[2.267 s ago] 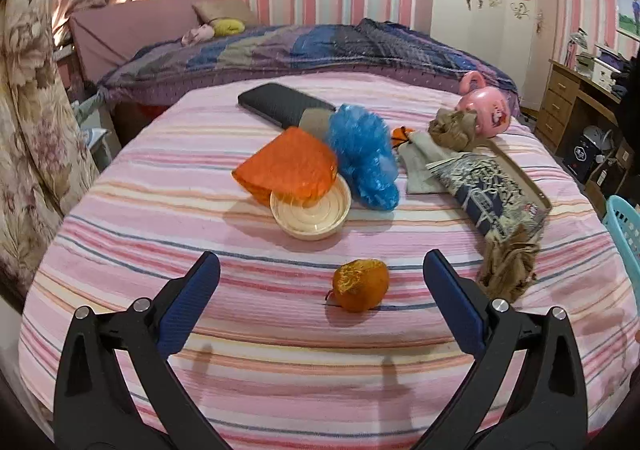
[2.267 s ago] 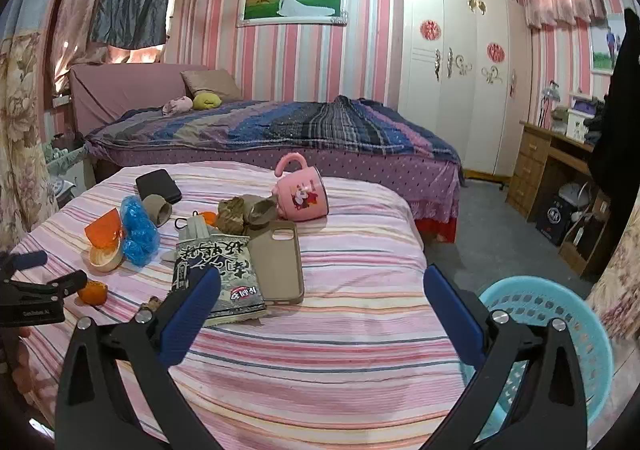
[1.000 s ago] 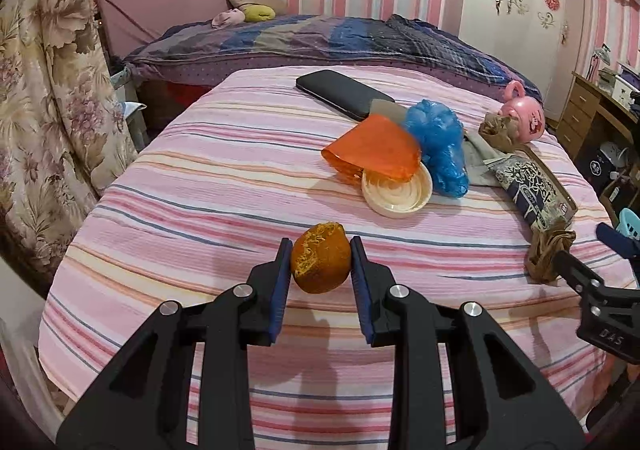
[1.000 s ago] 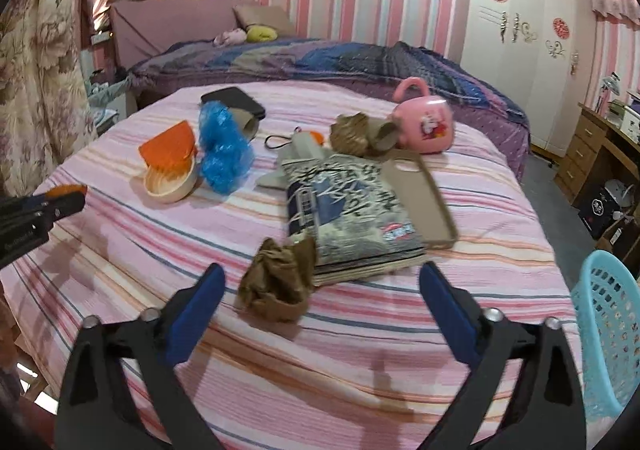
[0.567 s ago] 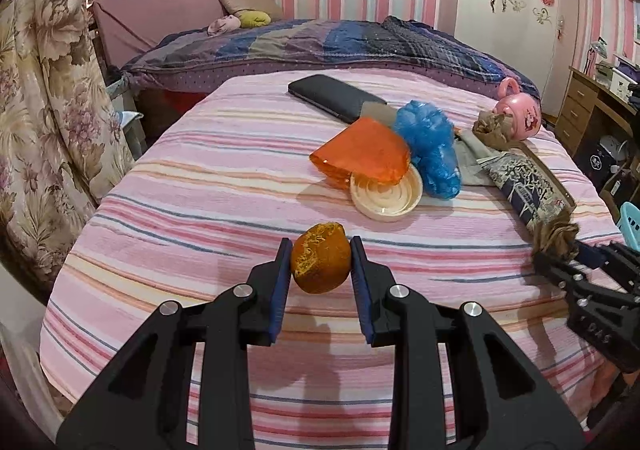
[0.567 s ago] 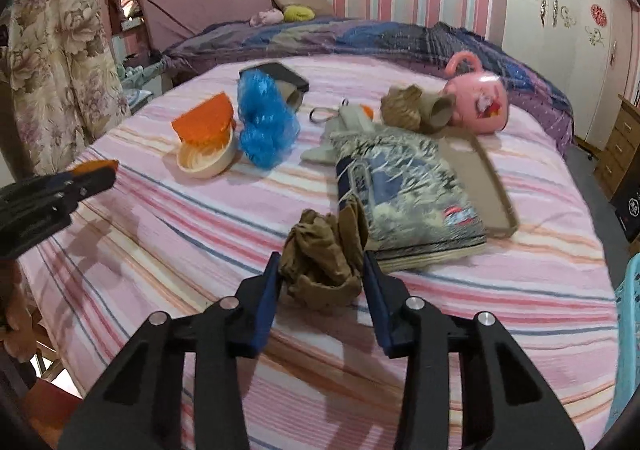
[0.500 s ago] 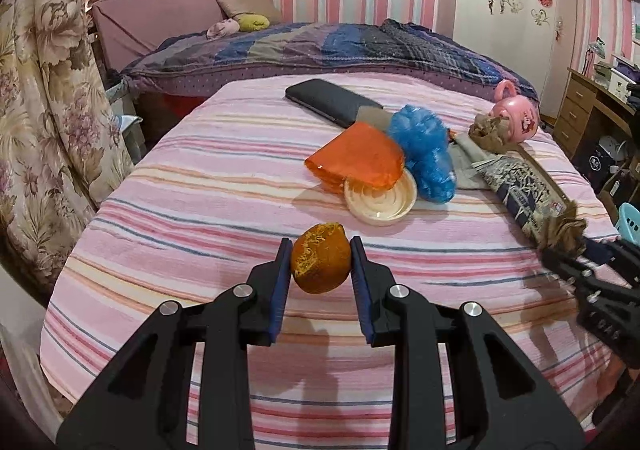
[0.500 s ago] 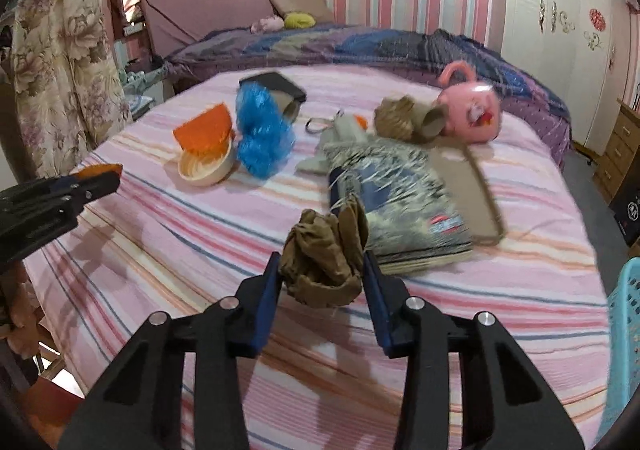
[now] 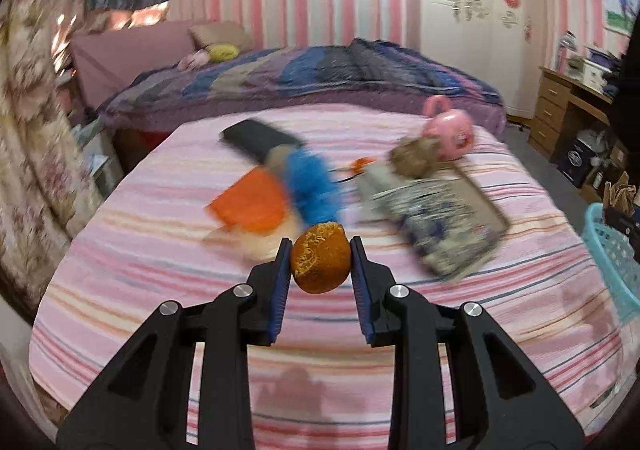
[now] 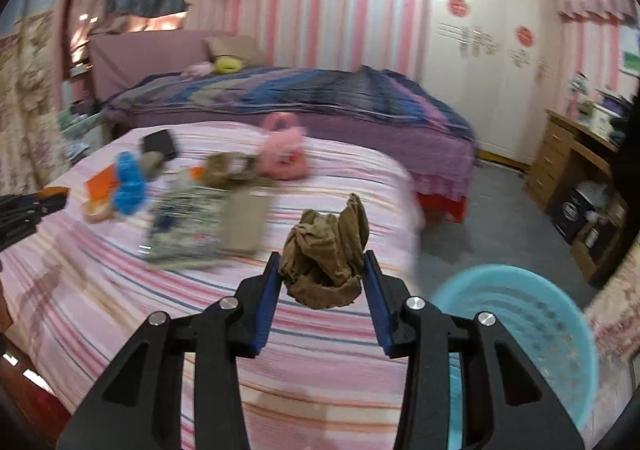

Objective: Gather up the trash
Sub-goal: 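Carry both items to the blue basket and open both grippers to drop them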

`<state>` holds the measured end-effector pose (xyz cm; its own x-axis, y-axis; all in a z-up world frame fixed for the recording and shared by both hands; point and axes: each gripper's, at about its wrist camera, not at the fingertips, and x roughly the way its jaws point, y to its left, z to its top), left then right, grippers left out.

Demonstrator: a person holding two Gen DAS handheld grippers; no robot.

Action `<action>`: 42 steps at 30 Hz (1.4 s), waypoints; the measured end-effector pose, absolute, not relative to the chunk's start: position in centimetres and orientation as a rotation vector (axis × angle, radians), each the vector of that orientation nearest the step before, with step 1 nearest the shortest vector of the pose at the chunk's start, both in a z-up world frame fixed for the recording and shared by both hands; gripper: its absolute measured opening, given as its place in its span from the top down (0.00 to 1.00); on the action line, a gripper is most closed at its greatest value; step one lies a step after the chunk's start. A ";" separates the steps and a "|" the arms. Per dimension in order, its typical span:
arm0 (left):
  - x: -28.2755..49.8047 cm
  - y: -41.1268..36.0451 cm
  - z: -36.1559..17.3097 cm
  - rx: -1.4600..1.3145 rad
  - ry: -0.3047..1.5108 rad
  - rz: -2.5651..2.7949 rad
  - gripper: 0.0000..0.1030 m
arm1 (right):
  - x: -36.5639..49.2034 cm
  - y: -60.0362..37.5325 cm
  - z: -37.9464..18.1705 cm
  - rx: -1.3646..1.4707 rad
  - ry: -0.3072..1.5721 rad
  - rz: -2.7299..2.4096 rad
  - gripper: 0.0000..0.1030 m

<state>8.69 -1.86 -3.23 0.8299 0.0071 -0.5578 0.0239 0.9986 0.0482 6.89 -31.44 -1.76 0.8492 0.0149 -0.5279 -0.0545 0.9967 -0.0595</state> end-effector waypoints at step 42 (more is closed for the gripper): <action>11.0 -31.7 -4.9 0.144 0.584 -0.413 0.10 | 3.0 -52.4 -5.5 0.117 0.579 -0.278 0.60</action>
<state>11.00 -31.70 -4.87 0.7553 -0.3375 -0.5618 0.4178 0.9084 0.0160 3.02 -52.38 -5.53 0.8011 -0.2256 -0.5544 0.2912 0.9561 0.0316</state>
